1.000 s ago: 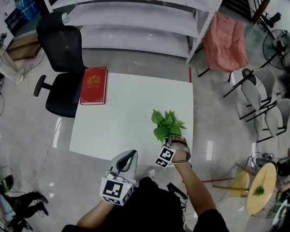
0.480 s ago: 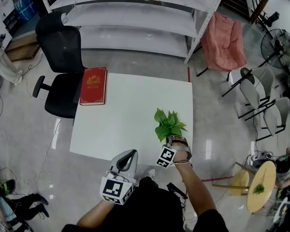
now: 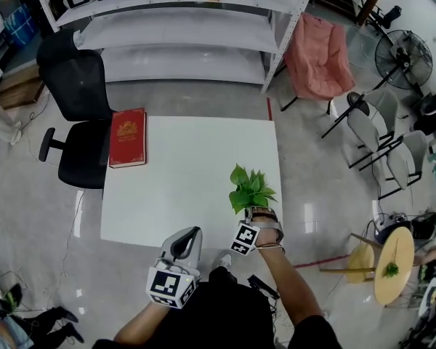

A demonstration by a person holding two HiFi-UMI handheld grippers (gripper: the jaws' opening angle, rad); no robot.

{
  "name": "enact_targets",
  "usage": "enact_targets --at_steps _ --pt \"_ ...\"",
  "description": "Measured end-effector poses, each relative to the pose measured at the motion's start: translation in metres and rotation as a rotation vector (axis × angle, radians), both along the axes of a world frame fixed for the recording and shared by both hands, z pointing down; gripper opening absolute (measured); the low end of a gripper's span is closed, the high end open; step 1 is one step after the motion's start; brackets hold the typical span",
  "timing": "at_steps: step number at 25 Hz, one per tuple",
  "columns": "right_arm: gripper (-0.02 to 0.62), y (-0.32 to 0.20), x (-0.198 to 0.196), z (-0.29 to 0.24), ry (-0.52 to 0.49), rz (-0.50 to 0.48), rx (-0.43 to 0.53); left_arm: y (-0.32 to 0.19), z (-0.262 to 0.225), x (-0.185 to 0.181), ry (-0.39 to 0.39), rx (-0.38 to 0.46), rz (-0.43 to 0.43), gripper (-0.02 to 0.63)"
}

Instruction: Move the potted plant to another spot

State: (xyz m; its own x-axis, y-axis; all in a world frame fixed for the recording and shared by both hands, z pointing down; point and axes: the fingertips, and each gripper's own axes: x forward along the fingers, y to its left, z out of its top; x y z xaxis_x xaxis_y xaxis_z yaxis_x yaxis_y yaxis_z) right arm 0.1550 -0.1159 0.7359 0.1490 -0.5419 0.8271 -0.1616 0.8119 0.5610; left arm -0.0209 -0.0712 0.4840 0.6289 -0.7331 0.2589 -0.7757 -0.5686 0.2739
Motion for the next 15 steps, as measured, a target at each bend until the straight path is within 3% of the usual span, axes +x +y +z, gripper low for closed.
enact_targets --at_steps 15 --pt "0.034 0.037 0.031 -0.003 0.027 0.163 0.008 -0.006 0.004 0.025 0.009 0.000 0.180 0.017"
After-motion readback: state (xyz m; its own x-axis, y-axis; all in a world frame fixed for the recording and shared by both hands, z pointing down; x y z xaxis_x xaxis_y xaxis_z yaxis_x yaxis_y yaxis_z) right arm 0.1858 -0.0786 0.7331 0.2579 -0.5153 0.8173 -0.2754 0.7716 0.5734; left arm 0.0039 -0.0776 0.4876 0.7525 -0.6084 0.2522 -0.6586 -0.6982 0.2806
